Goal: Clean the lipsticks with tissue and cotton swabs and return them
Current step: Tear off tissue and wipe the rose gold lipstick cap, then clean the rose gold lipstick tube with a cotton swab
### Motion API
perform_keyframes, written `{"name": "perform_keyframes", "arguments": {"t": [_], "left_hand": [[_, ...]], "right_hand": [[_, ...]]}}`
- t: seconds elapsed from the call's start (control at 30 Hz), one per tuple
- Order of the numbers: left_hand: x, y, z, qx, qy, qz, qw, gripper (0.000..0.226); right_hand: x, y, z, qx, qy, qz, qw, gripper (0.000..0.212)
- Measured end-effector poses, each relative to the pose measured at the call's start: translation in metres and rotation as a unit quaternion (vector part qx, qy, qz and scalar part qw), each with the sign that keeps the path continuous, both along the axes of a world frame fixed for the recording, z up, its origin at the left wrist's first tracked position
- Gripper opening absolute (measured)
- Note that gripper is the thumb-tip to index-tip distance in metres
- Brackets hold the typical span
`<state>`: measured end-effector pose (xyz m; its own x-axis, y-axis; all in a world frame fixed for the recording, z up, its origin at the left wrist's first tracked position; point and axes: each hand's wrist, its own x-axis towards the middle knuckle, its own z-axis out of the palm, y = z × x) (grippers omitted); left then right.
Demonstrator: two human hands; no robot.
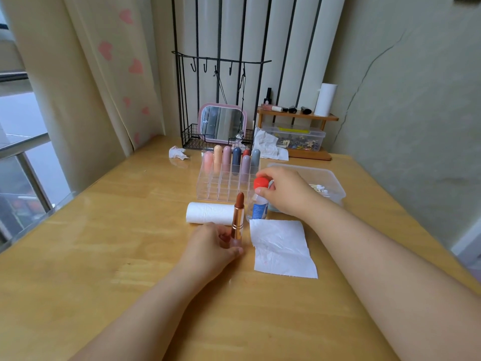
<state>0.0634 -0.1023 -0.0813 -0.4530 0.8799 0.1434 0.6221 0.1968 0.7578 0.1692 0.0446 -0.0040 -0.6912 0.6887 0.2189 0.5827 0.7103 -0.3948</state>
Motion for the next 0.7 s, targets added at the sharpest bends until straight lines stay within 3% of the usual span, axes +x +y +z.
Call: {"name": "perform_keyframes", "arguments": {"t": [0.17,0.27,0.33,0.53,0.63,0.7], "left_hand": [[0.004,-0.003,0.006,-0.005,-0.019,-0.002,1.0,0.009],[0.006,-0.006,0.015,-0.013,-0.116,-0.015,0.993,0.03],[0.004,-0.009,0.026,-0.051,-0.12,-0.004,0.991,0.046],[-0.006,-0.025,0.062,-0.17,-0.043,-0.004,0.984,0.058],[-0.004,-0.037,0.073,-0.203,0.047,0.008,0.978,0.044],[0.002,-0.05,0.079,-0.162,0.082,0.008,0.983,0.025]], "right_hand": [[0.001,-0.004,-0.002,-0.036,0.028,-0.01,0.999,0.031],[0.002,-0.007,-0.004,-0.045,0.051,-0.015,0.998,0.033],[0.002,-0.011,-0.006,-0.044,0.064,-0.018,0.997,0.034],[0.016,-0.02,0.019,-0.029,0.115,-0.026,0.993,0.033],[0.037,-0.029,0.045,-0.01,0.136,-0.032,0.99,0.031],[0.056,-0.037,0.061,-0.014,0.147,-0.03,0.989,0.021]]}}
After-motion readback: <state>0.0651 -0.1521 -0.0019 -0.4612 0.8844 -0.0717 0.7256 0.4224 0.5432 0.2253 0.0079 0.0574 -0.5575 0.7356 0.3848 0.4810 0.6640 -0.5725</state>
